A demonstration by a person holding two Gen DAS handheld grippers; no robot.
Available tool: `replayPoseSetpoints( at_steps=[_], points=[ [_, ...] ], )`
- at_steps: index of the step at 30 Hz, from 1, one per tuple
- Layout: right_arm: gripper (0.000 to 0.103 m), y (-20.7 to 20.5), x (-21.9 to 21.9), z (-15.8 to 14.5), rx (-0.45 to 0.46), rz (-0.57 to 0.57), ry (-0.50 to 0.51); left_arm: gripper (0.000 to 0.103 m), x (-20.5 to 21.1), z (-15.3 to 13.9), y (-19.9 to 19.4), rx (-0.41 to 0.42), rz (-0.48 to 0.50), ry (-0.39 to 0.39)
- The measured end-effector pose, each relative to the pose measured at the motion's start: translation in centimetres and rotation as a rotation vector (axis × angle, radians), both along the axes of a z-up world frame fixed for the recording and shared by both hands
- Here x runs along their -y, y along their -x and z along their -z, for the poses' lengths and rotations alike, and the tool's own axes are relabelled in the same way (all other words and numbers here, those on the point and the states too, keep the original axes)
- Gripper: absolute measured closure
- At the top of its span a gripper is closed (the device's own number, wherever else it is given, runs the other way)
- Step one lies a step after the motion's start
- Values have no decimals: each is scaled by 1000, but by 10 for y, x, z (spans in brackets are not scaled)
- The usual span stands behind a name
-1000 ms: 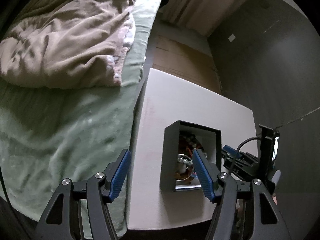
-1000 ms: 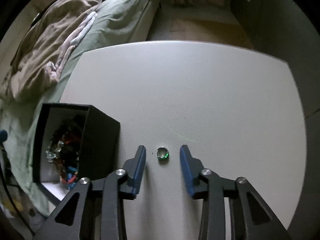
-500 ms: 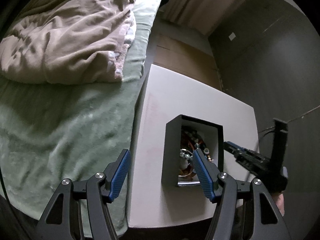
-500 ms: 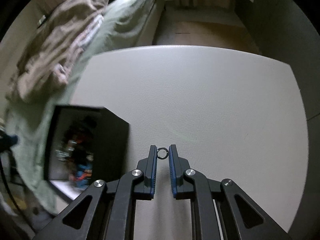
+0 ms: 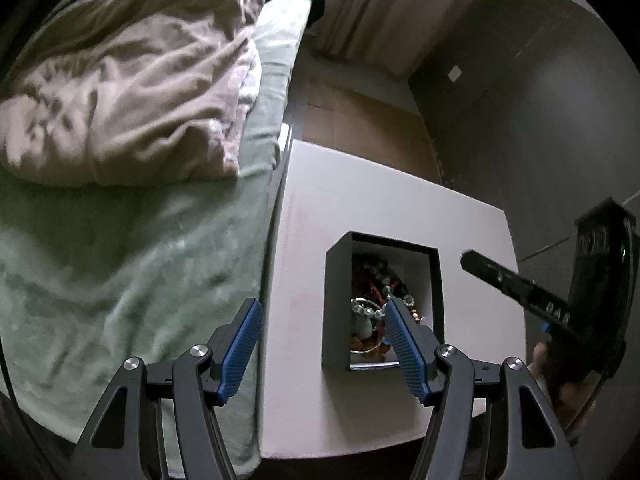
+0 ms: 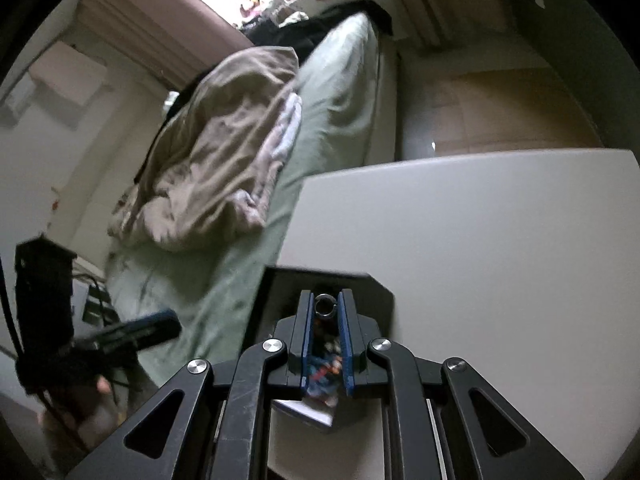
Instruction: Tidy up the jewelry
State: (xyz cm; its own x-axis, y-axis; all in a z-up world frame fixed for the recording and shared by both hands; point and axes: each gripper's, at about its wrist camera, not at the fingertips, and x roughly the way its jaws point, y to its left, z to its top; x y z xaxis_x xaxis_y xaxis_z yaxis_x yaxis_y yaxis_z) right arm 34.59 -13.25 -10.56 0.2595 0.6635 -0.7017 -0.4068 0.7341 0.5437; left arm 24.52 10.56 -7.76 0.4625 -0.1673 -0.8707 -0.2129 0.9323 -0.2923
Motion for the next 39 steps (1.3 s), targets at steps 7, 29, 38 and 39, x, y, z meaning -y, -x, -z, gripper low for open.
replayPoseSetpoints(
  at_steps=[7, 29, 38, 39],
  points=[
    [38, 7, 1, -16, 38, 37, -15, 15, 3, -20, 14, 97, -10, -45],
    [0, 79, 61, -49, 166, 115, 165, 0, 55, -37, 64, 289, 71, -165],
    [0, 106, 97, -61, 206, 197, 160, 0, 83, -45, 78, 370, 132, -273],
    [0, 108, 101, -62, 206, 207, 157, 0, 85, -45, 78, 375, 137, -274]
  ],
)
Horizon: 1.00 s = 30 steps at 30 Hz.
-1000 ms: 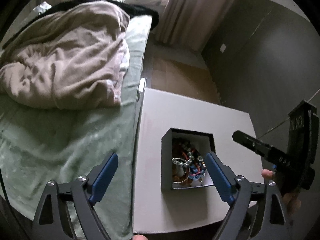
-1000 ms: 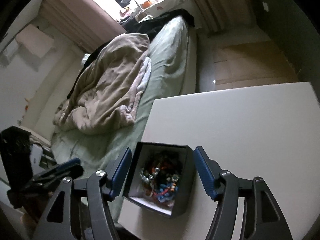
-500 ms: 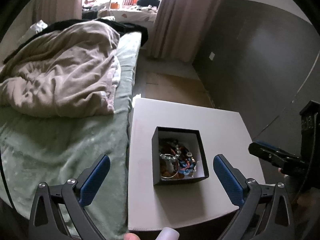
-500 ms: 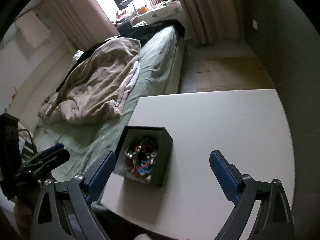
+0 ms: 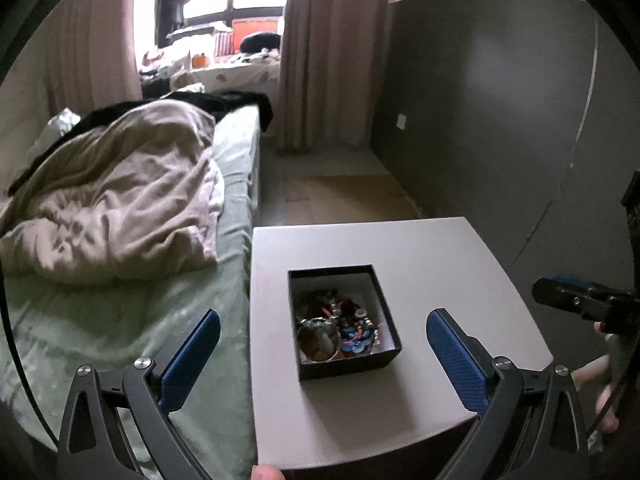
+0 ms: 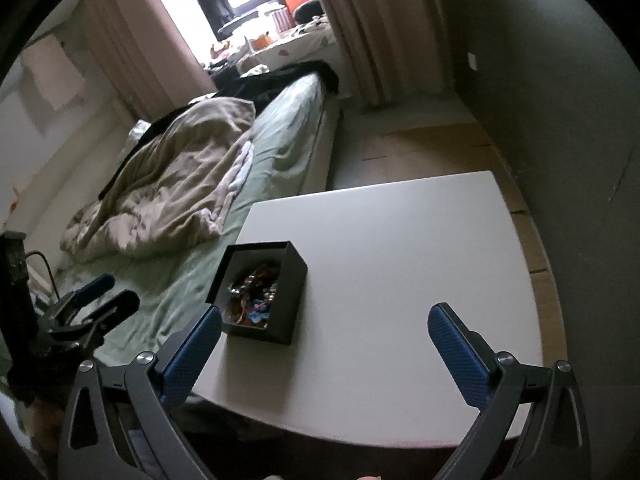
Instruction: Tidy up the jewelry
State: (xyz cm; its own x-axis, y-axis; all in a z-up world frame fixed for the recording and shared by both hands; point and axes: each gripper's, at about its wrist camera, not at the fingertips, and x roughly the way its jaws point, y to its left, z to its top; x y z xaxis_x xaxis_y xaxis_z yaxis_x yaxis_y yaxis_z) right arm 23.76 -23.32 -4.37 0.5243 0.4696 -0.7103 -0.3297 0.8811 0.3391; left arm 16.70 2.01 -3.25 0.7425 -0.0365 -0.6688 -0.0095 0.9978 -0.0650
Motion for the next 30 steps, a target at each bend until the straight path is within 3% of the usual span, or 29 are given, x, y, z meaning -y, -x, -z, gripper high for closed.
replayPoseSetpoints(
  at_steps=[13, 21, 30],
  points=[
    [0, 22, 9, -3, 49, 56, 23, 0, 12, 11, -4, -13, 53, -41],
    [0, 24, 7, -4, 66, 90, 29, 0, -3, 10, 7, 14, 31, -3],
    [0, 27, 4, -1, 73, 99, 42, 0, -13, 14, 15, 30, 2, -19]
  ],
)
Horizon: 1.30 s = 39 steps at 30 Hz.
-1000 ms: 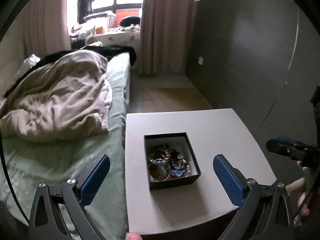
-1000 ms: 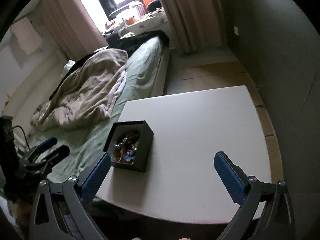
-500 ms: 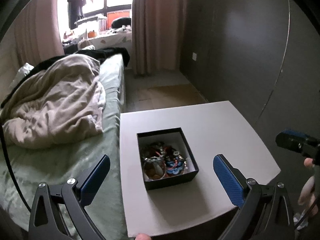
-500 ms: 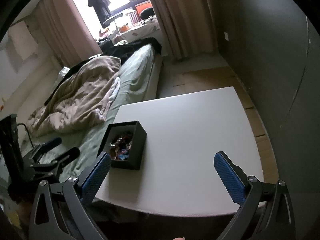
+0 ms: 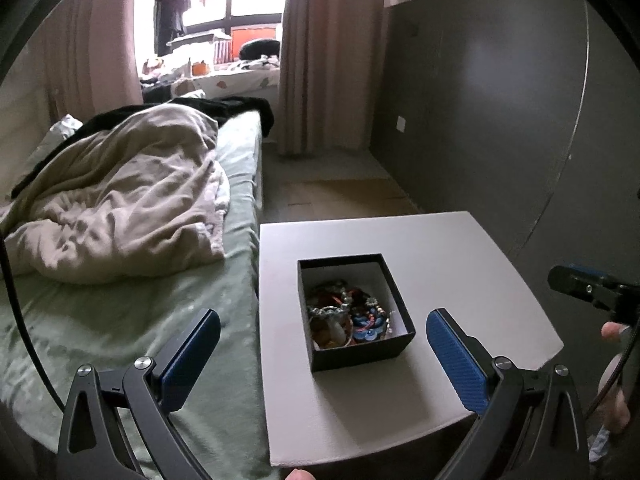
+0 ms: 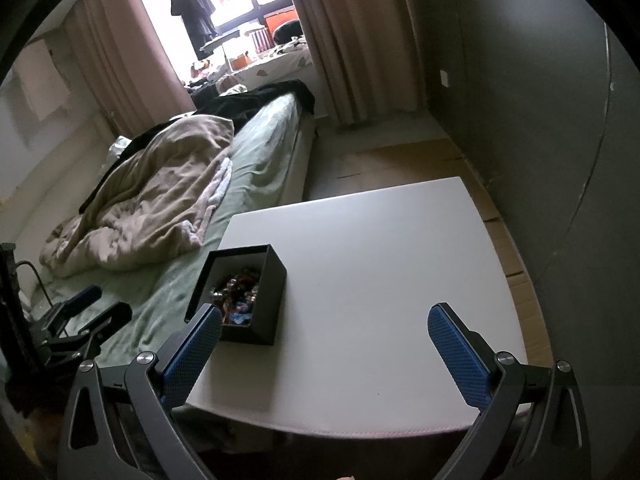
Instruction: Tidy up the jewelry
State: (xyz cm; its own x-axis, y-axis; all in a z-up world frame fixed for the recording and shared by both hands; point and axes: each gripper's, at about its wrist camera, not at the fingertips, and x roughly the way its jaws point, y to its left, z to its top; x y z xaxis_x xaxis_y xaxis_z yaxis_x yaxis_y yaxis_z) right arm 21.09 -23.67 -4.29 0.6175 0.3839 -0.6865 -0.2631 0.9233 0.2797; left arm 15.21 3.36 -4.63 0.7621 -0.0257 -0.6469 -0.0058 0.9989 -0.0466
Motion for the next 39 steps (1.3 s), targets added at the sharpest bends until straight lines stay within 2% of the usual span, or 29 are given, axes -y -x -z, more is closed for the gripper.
replayPoseSetpoints(
  at_steps=[12, 39],
  points=[
    [0, 0, 4, 1, 10, 7, -2, 0, 6, -2, 6, 22, 15, -19],
    [0, 8, 4, 5, 29, 69, -5, 0, 4, 3, 3, 12, 4, 3]
  ],
)
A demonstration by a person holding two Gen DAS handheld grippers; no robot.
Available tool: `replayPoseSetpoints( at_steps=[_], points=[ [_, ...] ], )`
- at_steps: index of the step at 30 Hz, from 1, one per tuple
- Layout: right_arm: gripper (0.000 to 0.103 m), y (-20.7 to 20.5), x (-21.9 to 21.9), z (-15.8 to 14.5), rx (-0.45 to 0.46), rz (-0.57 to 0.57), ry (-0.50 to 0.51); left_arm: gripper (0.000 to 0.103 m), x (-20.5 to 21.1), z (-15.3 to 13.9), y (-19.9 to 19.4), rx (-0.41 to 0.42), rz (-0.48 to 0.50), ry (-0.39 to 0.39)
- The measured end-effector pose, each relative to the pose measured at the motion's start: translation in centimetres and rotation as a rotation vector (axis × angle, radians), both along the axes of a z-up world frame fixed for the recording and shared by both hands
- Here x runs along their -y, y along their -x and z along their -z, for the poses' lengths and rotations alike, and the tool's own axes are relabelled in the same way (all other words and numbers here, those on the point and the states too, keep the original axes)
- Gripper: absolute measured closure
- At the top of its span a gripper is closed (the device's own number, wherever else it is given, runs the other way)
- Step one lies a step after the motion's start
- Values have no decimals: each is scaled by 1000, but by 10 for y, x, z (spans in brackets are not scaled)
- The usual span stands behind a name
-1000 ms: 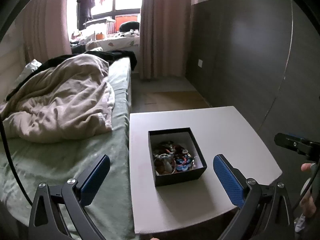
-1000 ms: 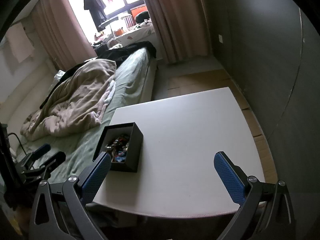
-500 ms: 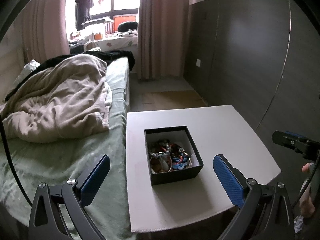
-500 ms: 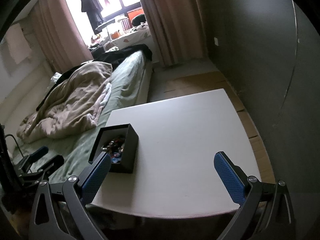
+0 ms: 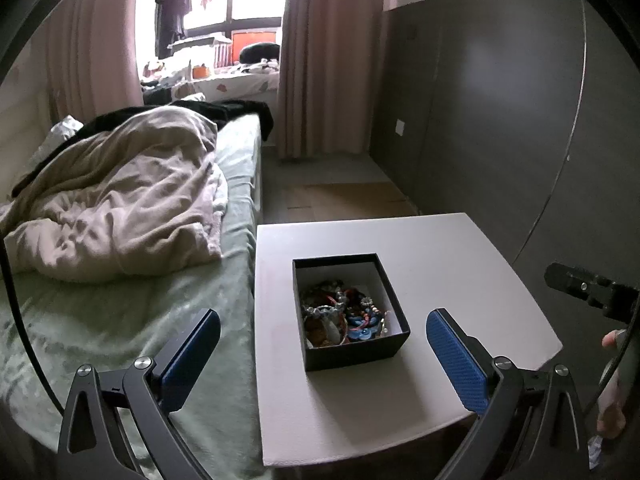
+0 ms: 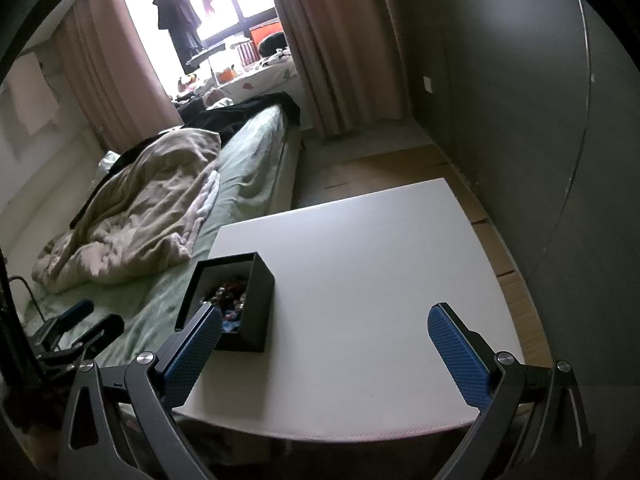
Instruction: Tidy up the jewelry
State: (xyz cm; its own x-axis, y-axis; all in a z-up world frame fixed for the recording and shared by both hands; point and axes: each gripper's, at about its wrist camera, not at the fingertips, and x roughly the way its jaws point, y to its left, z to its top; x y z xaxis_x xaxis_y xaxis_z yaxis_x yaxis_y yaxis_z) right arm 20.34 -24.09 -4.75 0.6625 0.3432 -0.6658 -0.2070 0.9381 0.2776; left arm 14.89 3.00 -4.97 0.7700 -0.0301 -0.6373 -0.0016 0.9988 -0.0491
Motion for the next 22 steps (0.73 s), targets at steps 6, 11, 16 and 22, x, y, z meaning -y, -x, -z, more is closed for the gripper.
replayPoseSetpoints(
  at_steps=[6, 11, 16, 22],
  points=[
    [0, 0, -1, 1, 4, 5, 13, 0, 2, -1, 2, 8, 5, -5],
    [0, 0, -1, 1, 6, 7, 14, 0, 3, -2, 3, 16, 1, -8],
    [0, 2, 0, 1, 17, 20, 13, 0, 3, -2, 4, 16, 2, -7],
    [0, 2, -1, 1, 31, 30, 15, 0, 3, -2, 4, 14, -1, -1]
  ],
)
